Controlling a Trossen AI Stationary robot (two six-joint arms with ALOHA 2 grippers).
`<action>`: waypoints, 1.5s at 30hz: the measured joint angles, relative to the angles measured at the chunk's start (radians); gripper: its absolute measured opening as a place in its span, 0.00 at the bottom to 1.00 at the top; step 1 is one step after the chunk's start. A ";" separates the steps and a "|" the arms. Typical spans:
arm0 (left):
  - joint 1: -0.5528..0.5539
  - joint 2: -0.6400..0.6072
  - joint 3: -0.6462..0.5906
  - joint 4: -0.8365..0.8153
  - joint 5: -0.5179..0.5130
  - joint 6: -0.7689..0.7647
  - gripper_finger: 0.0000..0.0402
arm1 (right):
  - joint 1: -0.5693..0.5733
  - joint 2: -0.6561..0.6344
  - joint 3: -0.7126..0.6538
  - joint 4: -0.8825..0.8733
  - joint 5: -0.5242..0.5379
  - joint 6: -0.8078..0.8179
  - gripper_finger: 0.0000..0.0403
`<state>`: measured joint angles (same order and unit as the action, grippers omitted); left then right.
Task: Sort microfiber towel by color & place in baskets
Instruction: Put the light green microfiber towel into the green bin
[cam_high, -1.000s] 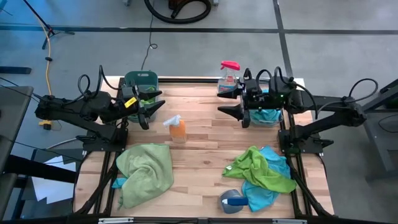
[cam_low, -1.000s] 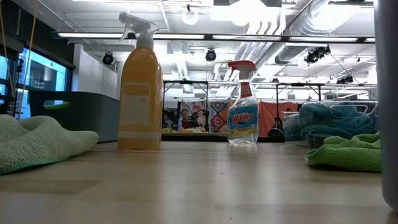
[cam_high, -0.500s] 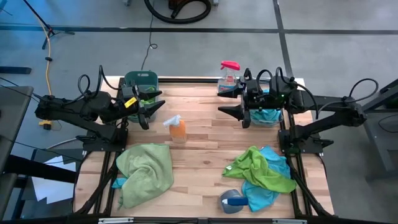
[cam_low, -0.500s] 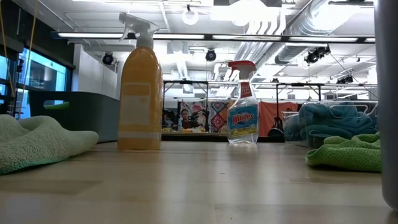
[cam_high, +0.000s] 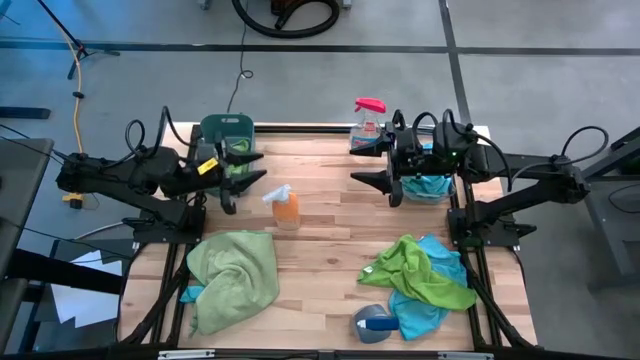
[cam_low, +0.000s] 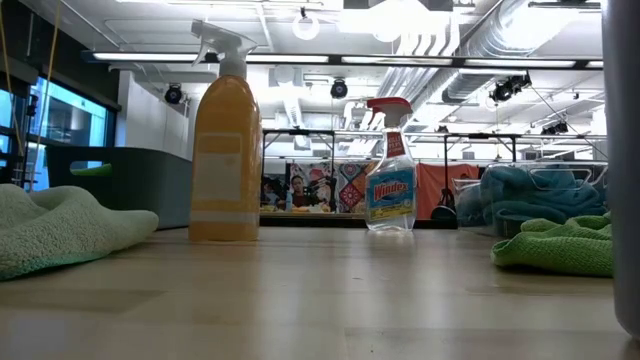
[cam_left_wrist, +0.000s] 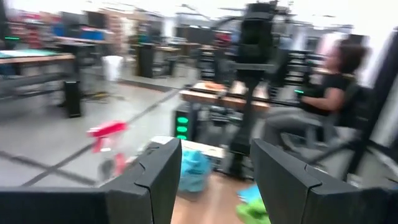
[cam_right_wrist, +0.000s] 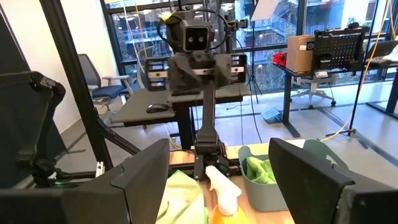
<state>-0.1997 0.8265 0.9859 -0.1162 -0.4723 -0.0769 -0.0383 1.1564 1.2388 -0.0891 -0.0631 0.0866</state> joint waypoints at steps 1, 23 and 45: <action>0.000 0.001 0.000 -0.001 0.034 -0.001 0.45 | 0.000 0.000 0.000 -0.003 0.000 -0.001 0.67; -0.515 0.436 0.351 -0.927 0.212 -0.473 0.45 | 0.000 0.000 0.000 -0.052 0.000 -0.001 0.67; -0.670 0.539 -0.096 -0.850 0.289 -0.802 0.45 | 0.000 0.000 0.000 -0.174 0.001 -0.017 0.67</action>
<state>-0.8700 1.3659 0.8897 -0.9666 -0.1832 -0.8788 -0.0387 1.1564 1.2388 -0.2633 -0.0626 0.0700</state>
